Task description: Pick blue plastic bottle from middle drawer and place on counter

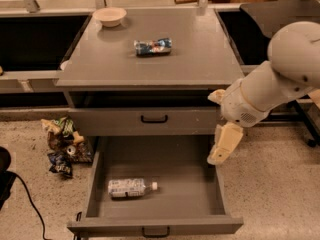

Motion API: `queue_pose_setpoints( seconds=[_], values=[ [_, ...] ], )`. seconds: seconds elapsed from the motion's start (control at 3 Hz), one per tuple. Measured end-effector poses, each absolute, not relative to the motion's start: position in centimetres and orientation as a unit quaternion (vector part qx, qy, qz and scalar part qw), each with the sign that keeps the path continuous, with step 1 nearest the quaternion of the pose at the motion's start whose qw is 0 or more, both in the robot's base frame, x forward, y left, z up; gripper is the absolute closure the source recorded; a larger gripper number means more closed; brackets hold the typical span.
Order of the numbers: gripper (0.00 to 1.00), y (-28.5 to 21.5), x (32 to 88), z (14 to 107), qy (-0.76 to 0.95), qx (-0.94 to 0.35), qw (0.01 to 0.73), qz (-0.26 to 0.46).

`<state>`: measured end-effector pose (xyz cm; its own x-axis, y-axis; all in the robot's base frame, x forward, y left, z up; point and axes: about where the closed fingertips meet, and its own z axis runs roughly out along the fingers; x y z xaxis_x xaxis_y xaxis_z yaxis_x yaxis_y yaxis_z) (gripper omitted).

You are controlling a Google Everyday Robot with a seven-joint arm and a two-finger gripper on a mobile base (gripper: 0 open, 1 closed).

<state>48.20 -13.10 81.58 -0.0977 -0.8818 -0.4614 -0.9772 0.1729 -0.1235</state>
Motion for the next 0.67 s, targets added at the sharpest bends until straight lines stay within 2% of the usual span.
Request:
queue_pose_setpoints(
  seconds=[0.67],
  values=[
    [0.00,-11.8,48.6,69.9,0.724,-0.643,0.217,0.127]
  ],
)
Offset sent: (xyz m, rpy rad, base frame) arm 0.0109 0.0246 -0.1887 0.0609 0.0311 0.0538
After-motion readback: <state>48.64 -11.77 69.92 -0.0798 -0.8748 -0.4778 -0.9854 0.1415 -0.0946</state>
